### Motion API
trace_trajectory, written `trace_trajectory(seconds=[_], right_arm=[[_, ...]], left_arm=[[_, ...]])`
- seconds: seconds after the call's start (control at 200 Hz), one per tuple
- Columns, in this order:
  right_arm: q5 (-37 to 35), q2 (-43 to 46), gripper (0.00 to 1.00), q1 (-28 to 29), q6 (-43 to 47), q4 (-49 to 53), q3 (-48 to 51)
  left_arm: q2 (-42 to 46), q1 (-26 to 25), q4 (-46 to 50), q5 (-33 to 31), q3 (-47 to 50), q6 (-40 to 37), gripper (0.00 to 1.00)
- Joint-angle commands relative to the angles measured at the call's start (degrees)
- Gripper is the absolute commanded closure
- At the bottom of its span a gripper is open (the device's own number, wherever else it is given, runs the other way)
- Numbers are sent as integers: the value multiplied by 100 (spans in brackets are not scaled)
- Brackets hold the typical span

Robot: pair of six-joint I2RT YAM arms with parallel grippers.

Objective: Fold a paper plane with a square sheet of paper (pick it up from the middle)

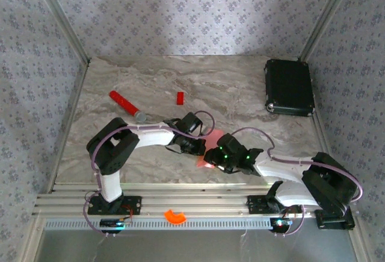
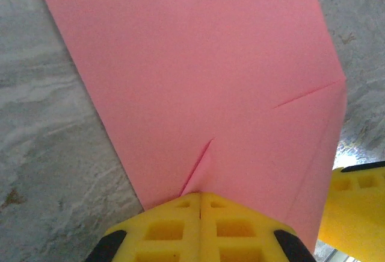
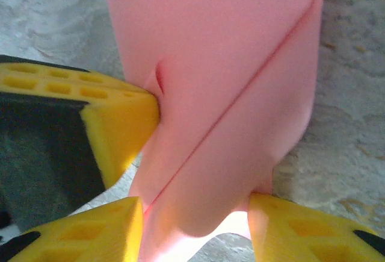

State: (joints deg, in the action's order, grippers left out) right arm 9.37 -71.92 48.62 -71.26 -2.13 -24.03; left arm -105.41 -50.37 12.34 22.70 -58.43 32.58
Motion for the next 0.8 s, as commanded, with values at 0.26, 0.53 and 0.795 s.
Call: trace_trajectory(seconds=[0.26, 0.53, 0.795], right_arm=[[872, 17, 48, -1199, 473, -1210, 394], [944, -67, 54, -1511, 697, -1118, 482], [900, -200, 56, -1549, 653, -1426, 680]], left_arm=[[38, -61, 190, -87, 220, -2, 97], [38, -61, 128, 11, 209, 38, 98], [108, -61, 111, 68, 186, 69, 98]])
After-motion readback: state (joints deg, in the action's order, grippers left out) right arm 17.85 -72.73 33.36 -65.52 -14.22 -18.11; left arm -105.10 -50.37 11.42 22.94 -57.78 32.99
